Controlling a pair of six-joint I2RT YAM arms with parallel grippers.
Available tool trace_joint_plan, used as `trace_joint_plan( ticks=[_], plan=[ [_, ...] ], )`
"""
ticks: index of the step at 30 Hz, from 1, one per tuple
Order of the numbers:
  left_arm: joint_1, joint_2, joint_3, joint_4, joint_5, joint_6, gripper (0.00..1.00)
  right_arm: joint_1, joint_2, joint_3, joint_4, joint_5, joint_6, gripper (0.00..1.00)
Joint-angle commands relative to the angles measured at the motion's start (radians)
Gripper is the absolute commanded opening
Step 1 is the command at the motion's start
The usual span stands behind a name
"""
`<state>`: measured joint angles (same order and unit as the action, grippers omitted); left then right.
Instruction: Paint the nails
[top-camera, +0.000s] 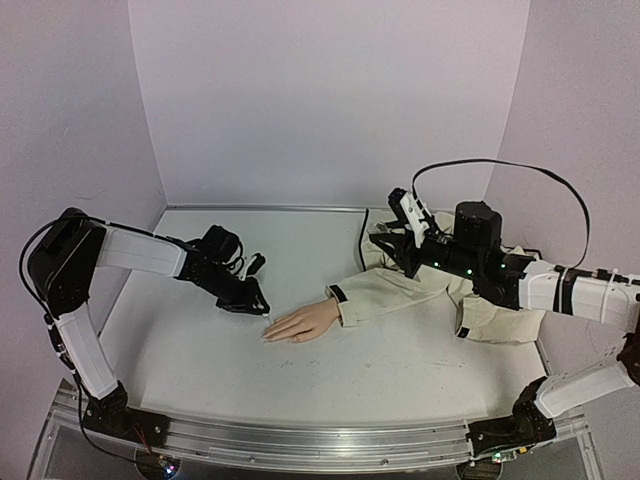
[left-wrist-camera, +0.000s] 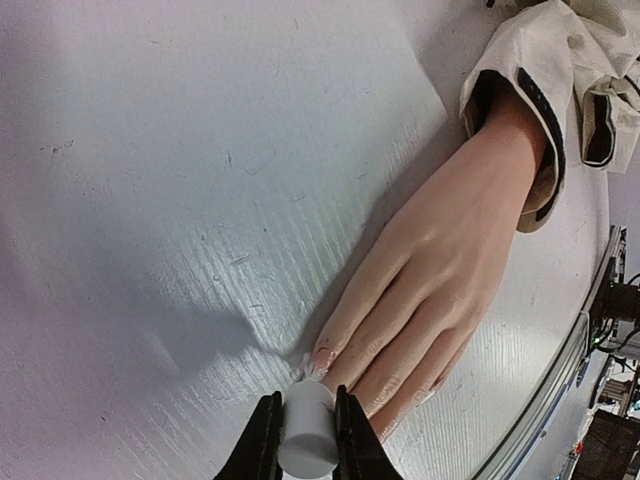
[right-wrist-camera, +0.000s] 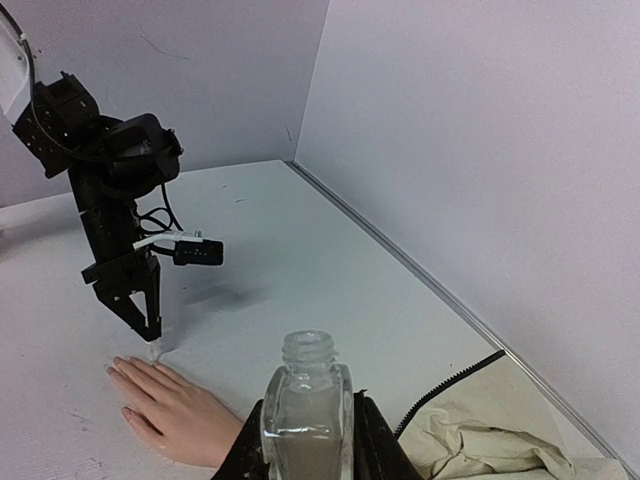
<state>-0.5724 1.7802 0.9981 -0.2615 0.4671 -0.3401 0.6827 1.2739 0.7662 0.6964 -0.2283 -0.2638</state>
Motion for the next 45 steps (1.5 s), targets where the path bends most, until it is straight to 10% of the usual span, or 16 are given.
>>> trace_joint_plan(
  ticks=[1,45],
  plan=[
    [0.005,-0.064,0.023,0.007,-0.001,0.012,0.0,-0.007,-0.003,0.048,0.075,-0.014,0.012,0.0],
    [0.003,0.019,0.059,0.035,0.028,0.002,0.0,-0.008,0.002,0.045,0.076,-0.015,0.011,0.0]
  ],
)
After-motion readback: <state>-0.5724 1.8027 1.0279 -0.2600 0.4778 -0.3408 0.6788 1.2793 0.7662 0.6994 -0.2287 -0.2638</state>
